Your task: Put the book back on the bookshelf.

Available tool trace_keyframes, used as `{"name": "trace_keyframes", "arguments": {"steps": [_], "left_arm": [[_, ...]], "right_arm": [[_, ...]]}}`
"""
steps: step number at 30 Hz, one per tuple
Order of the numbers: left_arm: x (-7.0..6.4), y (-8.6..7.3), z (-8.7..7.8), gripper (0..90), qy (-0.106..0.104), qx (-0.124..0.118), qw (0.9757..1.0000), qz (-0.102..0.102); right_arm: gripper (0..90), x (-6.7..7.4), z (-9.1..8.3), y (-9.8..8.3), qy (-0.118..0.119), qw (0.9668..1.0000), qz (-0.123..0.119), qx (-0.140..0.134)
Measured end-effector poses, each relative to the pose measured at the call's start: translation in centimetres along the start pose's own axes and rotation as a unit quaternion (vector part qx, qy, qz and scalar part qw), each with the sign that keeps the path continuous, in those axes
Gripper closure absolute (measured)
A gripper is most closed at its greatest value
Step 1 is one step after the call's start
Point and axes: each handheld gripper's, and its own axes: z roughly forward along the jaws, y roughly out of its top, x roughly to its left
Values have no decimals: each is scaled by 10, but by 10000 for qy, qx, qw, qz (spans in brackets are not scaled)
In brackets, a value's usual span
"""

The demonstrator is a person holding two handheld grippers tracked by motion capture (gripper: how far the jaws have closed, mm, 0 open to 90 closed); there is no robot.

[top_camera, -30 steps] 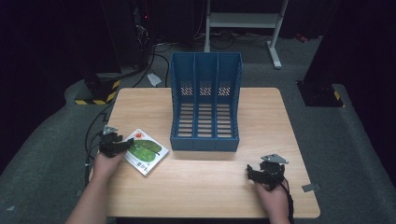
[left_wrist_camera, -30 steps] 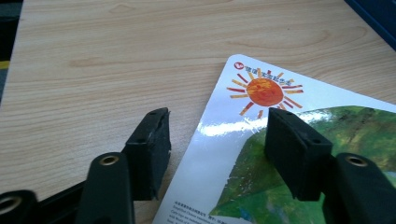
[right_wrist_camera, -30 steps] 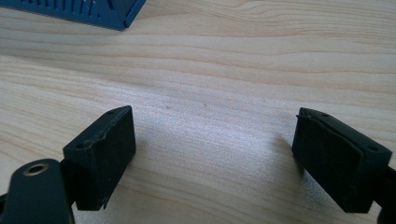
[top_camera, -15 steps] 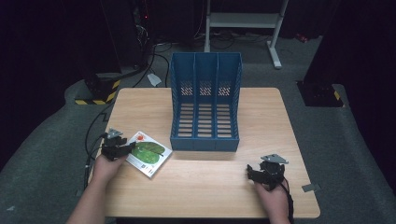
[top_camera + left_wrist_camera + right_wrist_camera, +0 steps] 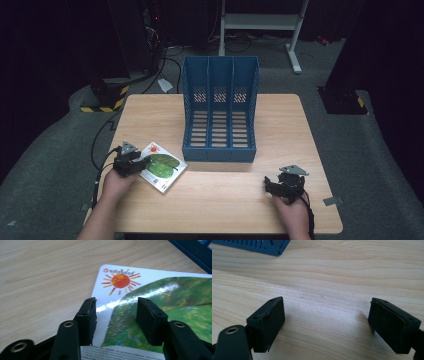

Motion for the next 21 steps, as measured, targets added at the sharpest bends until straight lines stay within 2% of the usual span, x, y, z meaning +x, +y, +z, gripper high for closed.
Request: {"name": "trace_keyframes", "arguments": {"steps": [4, 8, 10, 11, 13, 18, 20, 21], "left_arm": [[6, -2, 2, 449, -10, -76, 9998, -161], [14, -3, 5, 358, -83, -59, 9990, -446], [15, -4, 5, 365, -185, -92, 9983, -536], [14, -5, 5, 401, -272, -96, 9981, -551], [10, -4, 4, 423, -226, -95, 9985, -490], [1, -4, 3, 435, -382, -33, 9987, -349], [-2, -4, 2, 437, -381, -11, 9987, -328], [-9, -4, 0, 438, -335, 44, 9991, -258]], "right_arm": [[137, 0, 0, 0, 5, 10000, -3, -2], [137, 0, 0, 0, 5, 10000, -1, -1], [137, 0, 0, 0, 3, 10000, -2, -2], [137, 0, 0, 0, 4, 10000, -2, -1], [137, 0, 0, 0, 4, 10000, -1, -1], [137, 0, 0, 0, 2, 10000, 17, 2], [138, 0, 0, 0, 0, 10000, 16, 1], [138, 1, 0, 0, -3, 10000, 46, 6]]}}
